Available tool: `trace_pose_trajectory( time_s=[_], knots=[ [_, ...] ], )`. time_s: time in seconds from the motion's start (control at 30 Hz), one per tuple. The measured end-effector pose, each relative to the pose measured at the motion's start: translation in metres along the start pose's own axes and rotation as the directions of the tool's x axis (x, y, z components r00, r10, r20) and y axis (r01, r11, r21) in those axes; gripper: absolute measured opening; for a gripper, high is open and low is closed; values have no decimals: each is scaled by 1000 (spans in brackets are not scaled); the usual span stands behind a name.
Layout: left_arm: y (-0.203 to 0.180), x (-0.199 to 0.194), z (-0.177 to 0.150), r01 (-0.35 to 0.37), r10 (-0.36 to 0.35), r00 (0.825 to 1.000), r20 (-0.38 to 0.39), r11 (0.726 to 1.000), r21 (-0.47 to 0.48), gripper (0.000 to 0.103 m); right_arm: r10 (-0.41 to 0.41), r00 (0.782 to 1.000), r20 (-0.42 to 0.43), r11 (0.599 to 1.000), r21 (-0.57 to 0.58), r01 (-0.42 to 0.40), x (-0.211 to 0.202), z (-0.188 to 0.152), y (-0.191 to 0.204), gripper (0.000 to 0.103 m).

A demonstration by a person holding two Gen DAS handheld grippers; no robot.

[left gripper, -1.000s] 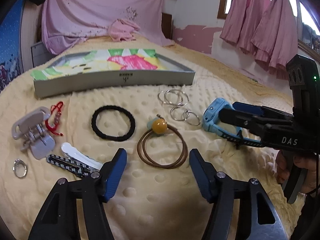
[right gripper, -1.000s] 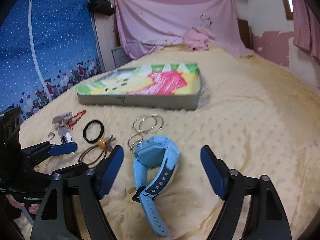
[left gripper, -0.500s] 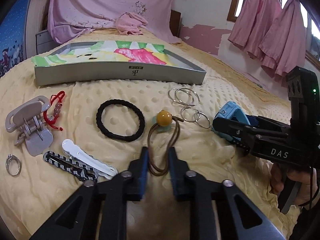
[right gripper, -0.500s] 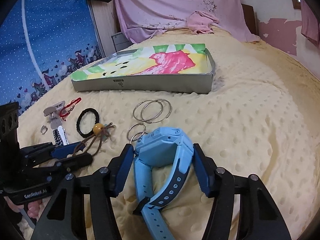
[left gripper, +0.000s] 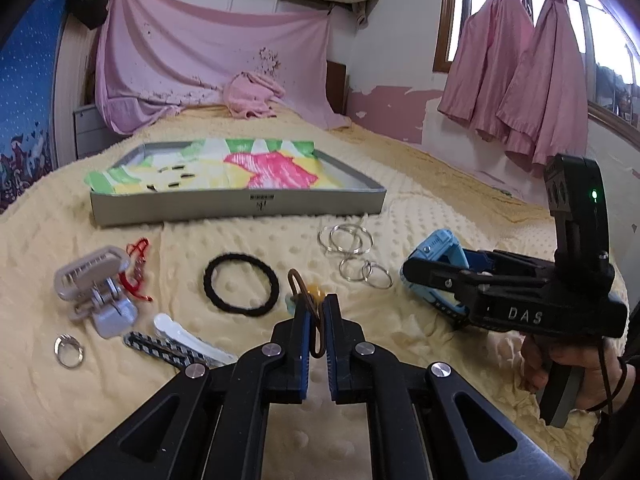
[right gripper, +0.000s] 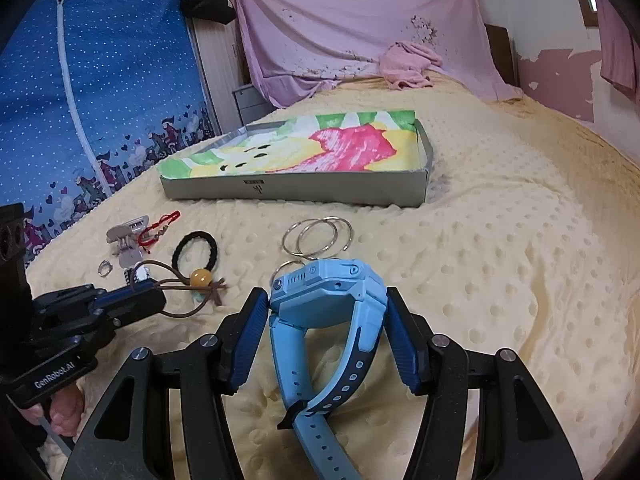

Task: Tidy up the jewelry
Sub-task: 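Carry the watch with the right tool while the left tool carries the cord, releasing both into the tray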

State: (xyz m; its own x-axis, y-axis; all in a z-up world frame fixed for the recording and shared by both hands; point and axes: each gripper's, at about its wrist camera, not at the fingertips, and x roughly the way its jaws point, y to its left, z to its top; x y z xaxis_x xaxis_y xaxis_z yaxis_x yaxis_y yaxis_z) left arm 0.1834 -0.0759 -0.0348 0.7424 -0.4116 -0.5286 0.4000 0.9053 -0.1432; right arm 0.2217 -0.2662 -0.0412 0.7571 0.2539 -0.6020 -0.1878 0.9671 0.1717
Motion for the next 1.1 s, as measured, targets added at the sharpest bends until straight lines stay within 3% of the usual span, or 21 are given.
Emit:
trace_pose_trajectory(
  time_s=[0.3, 0.43, 0.8, 0.97, 1.1],
  knots=[
    [7, -13, 53, 18, -18, 998, 61, 1000, -7, 6, 46, 997, 57, 998, -47, -44, -13, 18, 16, 53],
    [22, -9, 82, -12, 14, 996, 86, 1000, -16, 6, 72, 994, 80, 996, -54, -68, -7, 39, 21, 53],
    [95, 52, 133, -75, 85, 992, 88, 991, -109, 6, 117, 986, 114, 993, 0, -118, 80, 127, 27, 53],
    [131, 81, 128, -87, 94, 995, 22, 976, -201, 6, 123, 990, 64, 992, 31, -125, 129, 142, 32, 53],
    [147, 95, 126, -112, 103, 993, -52, 963, -246, 6, 111, 993, -28, 992, 55, -109, 165, 137, 35, 53]
  ],
)
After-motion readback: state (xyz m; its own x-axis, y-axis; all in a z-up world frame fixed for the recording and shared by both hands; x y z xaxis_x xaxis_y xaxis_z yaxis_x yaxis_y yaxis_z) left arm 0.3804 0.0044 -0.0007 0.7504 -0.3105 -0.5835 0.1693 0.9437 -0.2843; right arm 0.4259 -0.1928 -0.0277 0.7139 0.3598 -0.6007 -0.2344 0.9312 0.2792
